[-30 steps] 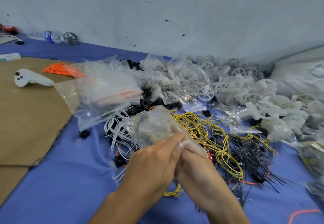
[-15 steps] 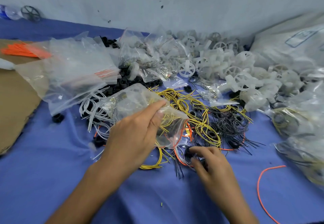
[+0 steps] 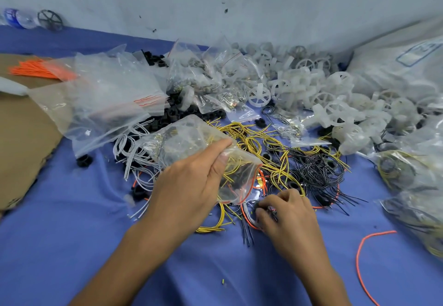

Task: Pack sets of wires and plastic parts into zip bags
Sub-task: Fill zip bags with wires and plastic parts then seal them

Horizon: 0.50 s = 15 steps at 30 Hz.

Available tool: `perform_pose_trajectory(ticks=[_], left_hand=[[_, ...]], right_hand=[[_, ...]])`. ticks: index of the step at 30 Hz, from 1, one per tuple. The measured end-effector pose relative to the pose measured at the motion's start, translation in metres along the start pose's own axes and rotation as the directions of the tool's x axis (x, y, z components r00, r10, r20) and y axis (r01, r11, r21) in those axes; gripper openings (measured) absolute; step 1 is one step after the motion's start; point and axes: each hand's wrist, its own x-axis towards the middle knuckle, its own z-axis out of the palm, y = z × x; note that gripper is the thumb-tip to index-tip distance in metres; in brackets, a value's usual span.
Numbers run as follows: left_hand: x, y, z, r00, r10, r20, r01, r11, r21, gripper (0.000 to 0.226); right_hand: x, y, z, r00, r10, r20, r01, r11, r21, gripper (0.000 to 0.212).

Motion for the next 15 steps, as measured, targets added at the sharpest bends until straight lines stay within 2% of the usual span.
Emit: perform_pose_trajectory(ticks=[1,2,4,5,7,9,13,15], left_hand=[[0.0,0.0,0.0,1.0,-0.003,0.003,0.003,1.0,-0.003,0.041],[-0.001,0.0,-0.001,1.0,-0.006,0.002,0.006,1.0,-0.007,0.042],[-0.001,-0.002,-0.001,1.0,-0.012,-0.005,0.012,1.0,-0.01,0.043],[-0.002,-0.003,-0.002,1.0,-0.014,-0.008,0.014,1.0,-0.009,0.043],[-0.001,-0.003,-0.002,1.0,-0.017,-0.009,0.017,1.0,-0.005,0.043],[-0.001,-0.003,-0.001,1.0,-0.015,-0.01,0.015,1.0,-0.001,0.042],[-0.002,-0.004,0.001,1.0,-0.016,-0.012,0.016,1.0,-0.005,0.04],[-0.003,-0.005,0.002,1.0,-0.018,-0.013,0.017,1.0,-0.006,0.04]], right_hand=[[0.003,-0.001,-0.002,1.0,0.027,-0.013,-0.024,0.989,0.144,0.006],[0.005,-0.001,-0.004,0.996,0.09,-0.022,-0.076,0.933,0.351,0.012],[0.007,0.0,-0.012,0.97,0.24,0.032,-0.184,0.645,0.742,0.023],[0.008,0.0,-0.016,0.96,0.271,0.069,-0.203,0.508,0.837,0.026],[0.009,0.003,-0.021,0.955,0.272,0.114,-0.21,0.356,0.911,0.028],[0.01,0.005,-0.025,0.958,0.255,0.133,-0.201,0.263,0.944,0.027],[0.009,0.004,-0.027,0.958,0.271,0.096,-0.168,0.254,0.953,0.012],[0.009,0.005,-0.027,0.955,0.285,0.081,-0.159,0.262,0.952,0.022]])
